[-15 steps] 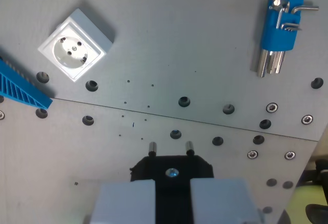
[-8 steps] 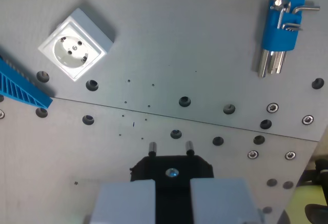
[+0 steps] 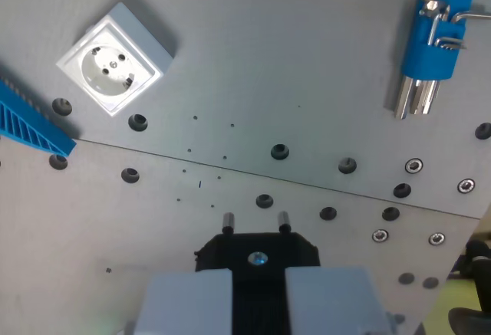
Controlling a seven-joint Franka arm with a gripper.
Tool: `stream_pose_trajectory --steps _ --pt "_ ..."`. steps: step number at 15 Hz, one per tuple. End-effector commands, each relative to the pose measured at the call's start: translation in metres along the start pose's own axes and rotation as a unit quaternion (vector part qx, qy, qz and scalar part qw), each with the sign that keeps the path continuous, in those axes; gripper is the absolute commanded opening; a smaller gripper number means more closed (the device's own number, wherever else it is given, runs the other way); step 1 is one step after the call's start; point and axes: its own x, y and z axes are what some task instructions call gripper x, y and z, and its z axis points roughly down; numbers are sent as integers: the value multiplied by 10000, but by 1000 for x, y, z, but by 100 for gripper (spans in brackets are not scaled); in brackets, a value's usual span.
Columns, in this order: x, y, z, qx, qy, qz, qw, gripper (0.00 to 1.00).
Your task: Move above the white socket
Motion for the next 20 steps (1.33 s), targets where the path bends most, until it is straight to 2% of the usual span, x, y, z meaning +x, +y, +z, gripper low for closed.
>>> stream_pose_trajectory --steps 1,11,20 --pt "-3 -6 15 -75 454 -571 9973 0" --pt "-6 -29 62 -69 458 -1396 9891 0" --pt "-9 -54 107 -52 461 -2126 9760 0"
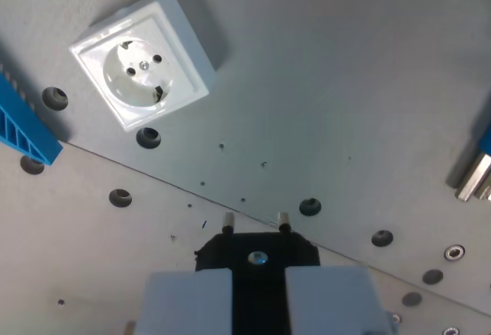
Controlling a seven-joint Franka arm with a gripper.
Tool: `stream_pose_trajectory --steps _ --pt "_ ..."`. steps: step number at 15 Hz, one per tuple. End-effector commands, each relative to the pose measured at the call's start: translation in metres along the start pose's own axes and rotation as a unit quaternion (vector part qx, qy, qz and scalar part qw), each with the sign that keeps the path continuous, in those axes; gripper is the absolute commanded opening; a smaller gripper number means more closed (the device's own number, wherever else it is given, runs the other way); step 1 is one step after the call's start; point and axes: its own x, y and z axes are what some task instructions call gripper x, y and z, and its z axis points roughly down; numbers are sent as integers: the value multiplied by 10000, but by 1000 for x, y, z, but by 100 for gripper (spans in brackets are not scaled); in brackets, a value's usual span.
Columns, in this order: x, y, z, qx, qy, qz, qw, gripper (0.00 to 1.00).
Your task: Move above the white socket
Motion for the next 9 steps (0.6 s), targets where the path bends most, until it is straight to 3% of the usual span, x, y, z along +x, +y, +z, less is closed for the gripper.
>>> stream_pose_trajectory --steps 1,9 --pt "0 -8 17 -53 480 -973 9941 0" --pt "2 -32 57 -100 517 -1429 9883 0"
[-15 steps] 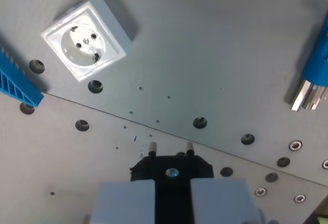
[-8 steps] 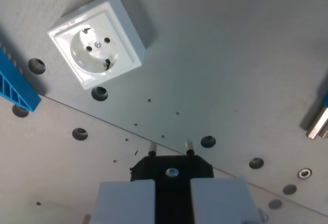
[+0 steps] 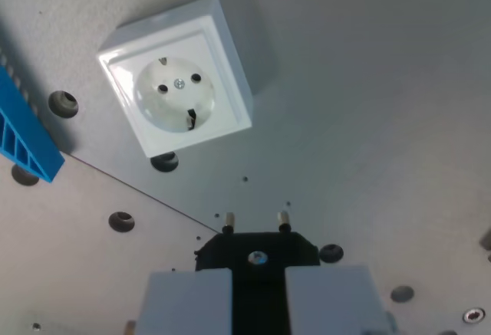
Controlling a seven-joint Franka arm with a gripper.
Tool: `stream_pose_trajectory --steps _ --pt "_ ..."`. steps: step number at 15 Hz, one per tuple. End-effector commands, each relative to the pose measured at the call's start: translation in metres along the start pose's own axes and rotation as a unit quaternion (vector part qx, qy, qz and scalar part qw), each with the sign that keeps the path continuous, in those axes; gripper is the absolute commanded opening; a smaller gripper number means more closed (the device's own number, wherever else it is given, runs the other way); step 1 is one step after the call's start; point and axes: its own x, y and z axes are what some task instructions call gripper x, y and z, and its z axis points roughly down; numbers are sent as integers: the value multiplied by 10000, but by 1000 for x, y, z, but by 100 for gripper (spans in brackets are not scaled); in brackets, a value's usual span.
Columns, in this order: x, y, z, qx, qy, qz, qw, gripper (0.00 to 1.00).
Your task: Move above the white socket
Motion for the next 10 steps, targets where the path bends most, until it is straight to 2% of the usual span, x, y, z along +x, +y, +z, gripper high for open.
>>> stream_pose_trajectory --steps 1,10 --pt "0 -7 17 -137 518 -845 9950 0" --pt "5 -24 61 -214 471 -1085 9928 0"
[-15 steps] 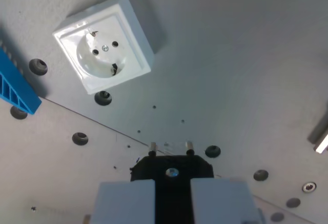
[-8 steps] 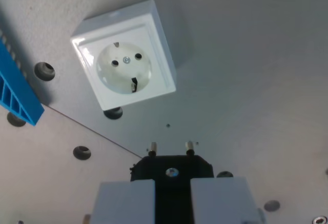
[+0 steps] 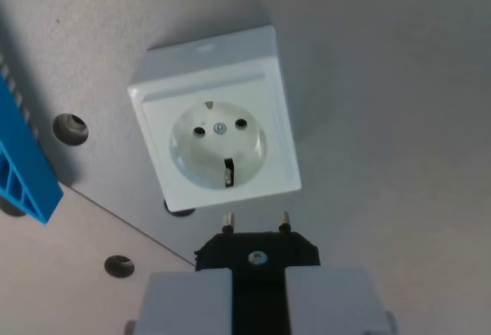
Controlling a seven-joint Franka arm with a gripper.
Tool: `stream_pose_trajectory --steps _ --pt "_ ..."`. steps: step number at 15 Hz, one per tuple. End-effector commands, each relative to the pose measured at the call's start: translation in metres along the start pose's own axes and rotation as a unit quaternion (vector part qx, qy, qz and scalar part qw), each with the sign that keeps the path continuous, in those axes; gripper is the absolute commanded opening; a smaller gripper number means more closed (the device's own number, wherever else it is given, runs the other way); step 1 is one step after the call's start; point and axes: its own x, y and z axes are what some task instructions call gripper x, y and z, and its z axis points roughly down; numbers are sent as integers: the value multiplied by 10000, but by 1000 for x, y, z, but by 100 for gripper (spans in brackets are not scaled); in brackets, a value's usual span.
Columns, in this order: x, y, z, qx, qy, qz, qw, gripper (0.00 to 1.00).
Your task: Move above the white socket
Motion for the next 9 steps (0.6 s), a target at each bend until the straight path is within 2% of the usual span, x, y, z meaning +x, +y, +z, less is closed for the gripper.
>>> stream_pose_trajectory --steps 1,9 --pt "-1 -5 15 -271 438 -566 9971 0" --pt "-1 -14 31 -348 433 -512 9971 0"
